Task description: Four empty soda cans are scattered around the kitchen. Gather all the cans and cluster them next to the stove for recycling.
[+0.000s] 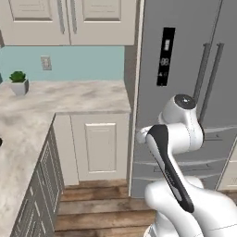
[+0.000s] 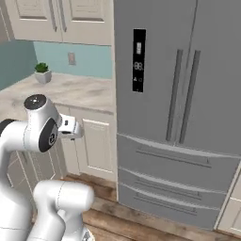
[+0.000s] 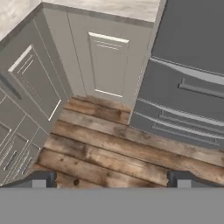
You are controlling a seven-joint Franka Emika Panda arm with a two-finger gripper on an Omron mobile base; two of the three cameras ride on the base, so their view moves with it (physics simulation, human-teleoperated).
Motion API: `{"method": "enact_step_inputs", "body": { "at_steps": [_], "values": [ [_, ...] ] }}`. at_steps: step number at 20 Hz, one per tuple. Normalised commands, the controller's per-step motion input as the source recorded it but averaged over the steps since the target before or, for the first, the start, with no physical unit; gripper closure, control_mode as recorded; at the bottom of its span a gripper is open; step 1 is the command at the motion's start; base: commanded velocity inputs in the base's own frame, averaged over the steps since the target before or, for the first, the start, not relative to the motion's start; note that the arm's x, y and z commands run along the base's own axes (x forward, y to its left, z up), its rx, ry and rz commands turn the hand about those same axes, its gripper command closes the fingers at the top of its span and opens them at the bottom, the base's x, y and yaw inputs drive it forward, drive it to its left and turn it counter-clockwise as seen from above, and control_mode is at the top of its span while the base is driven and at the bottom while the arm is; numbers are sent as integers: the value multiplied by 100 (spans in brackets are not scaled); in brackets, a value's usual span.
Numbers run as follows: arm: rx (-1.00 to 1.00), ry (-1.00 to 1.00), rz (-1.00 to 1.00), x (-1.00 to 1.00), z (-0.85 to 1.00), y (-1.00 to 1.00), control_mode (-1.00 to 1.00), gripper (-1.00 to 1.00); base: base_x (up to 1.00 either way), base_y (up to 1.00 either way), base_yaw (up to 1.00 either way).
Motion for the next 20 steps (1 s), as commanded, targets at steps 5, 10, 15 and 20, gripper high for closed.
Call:
{"method": "enact_step_inputs", "body": {
  "at_steps": [5, 10, 15, 20],
  "values": [
    [0, 0, 0, 0, 0, 0, 100, -100, 0, 2, -50],
    [0, 0, 0, 0, 0, 0, 100, -100, 0, 0, -50],
    [0, 0, 0, 0, 0, 0, 100, -100, 0, -5, -49],
    [0, 0, 0, 0, 0, 0, 100, -100, 0, -76, -27]
  ]
}}
